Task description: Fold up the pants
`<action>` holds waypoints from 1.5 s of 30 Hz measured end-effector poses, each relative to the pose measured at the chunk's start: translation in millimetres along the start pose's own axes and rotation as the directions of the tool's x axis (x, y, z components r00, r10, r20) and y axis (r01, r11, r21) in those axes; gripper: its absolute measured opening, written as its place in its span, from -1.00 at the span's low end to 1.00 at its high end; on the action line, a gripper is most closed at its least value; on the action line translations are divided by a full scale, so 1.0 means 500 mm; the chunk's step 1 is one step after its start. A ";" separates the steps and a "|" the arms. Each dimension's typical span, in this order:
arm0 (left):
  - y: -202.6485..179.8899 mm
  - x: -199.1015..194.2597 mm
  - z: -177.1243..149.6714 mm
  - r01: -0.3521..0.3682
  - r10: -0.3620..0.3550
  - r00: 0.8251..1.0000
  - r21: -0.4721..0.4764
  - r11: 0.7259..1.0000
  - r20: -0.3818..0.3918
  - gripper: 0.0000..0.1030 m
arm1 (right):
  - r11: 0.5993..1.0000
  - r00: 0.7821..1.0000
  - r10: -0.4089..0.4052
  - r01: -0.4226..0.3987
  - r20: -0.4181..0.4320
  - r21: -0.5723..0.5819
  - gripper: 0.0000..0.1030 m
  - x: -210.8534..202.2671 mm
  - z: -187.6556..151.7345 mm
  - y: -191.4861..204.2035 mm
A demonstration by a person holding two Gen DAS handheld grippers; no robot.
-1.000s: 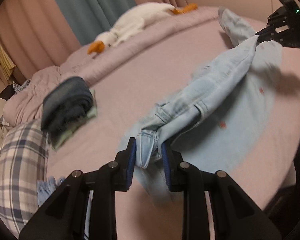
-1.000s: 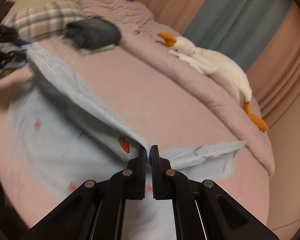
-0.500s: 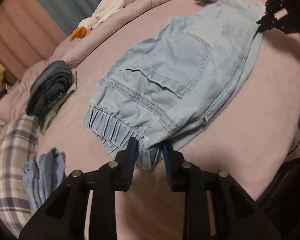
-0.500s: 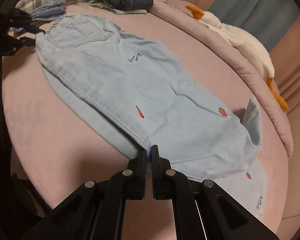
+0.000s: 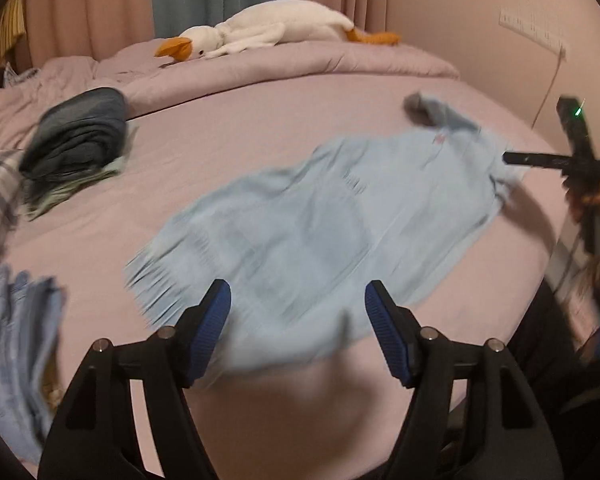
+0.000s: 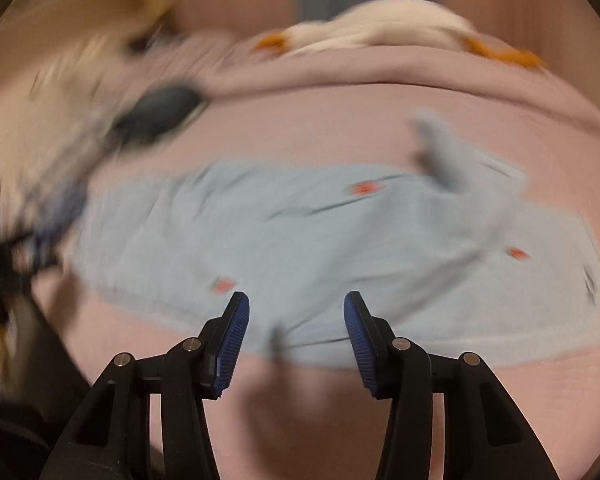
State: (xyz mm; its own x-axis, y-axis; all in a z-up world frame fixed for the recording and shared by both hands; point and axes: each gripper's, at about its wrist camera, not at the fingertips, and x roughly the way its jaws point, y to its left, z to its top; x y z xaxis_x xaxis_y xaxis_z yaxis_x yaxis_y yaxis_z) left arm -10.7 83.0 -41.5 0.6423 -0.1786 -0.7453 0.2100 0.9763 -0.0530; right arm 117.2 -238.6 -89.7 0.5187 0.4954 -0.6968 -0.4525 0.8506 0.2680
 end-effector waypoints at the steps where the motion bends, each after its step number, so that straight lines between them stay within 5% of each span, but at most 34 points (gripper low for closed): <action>1: -0.018 0.016 0.016 0.017 -0.017 1.000 -0.002 1.000 0.002 0.34 | 0.997 0.999 -0.033 0.031 0.022 0.070 -0.04 -0.009 0.007 -0.040; 5: -0.106 0.088 0.077 0.075 -0.074 0.997 0.015 0.997 -0.010 0.34 | 0.923 0.973 -0.231 0.210 0.025 0.323 -0.04 -0.032 0.033 -0.198; 10: -0.222 0.185 0.150 0.193 -0.192 0.981 0.036 0.980 -0.042 0.34 | 0.855 0.971 -0.234 0.181 0.051 0.486 -0.04 -0.034 0.064 -0.316; 18: -0.310 0.300 0.186 0.256 -0.249 0.958 0.034 0.966 -0.143 0.34 | 0.855 0.969 -0.245 0.232 -0.034 0.463 -0.04 0.092 0.157 -0.372; 26: -0.323 0.333 0.189 0.247 -0.237 0.957 0.045 0.968 -0.165 0.36 | 0.890 0.959 -0.262 0.283 -0.108 0.357 -0.04 0.171 0.204 -0.362; 27: -0.323 0.333 0.187 0.247 -0.236 0.958 0.045 0.968 -0.165 0.36 | 0.897 0.953 -0.281 0.303 -0.113 0.322 -0.12 0.176 0.207 -0.354; 29: -0.324 0.336 0.184 0.244 -0.233 0.959 0.050 0.969 -0.164 0.36 | 0.913 0.952 -0.284 0.304 -0.109 0.272 -0.75 0.179 0.214 -0.340; 30: -0.324 0.335 0.183 0.242 -0.230 0.959 0.055 0.969 -0.163 0.36 | 0.922 0.960 -0.261 0.280 -0.103 0.269 -0.80 0.178 0.214 -0.336; 36: -0.314 0.334 0.170 0.242 -0.232 0.960 0.048 0.969 -0.157 0.36 | 0.915 0.954 -0.299 0.280 0.020 0.291 -0.84 0.084 0.198 -0.311; 45: -0.298 0.336 0.167 0.221 -0.213 0.964 0.039 0.974 -0.161 0.36 | 0.856 0.852 -0.480 0.402 0.208 0.326 -0.84 -0.163 0.122 -0.276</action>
State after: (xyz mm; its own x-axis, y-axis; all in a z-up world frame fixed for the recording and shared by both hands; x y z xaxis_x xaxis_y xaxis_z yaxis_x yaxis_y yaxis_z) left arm 127.3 -102.9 -103.4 0.4555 -0.3599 -0.8143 0.3752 0.9070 -0.1910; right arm 181.8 -385.6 -29.1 0.8103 0.0511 -0.5838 0.0574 0.9845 0.1659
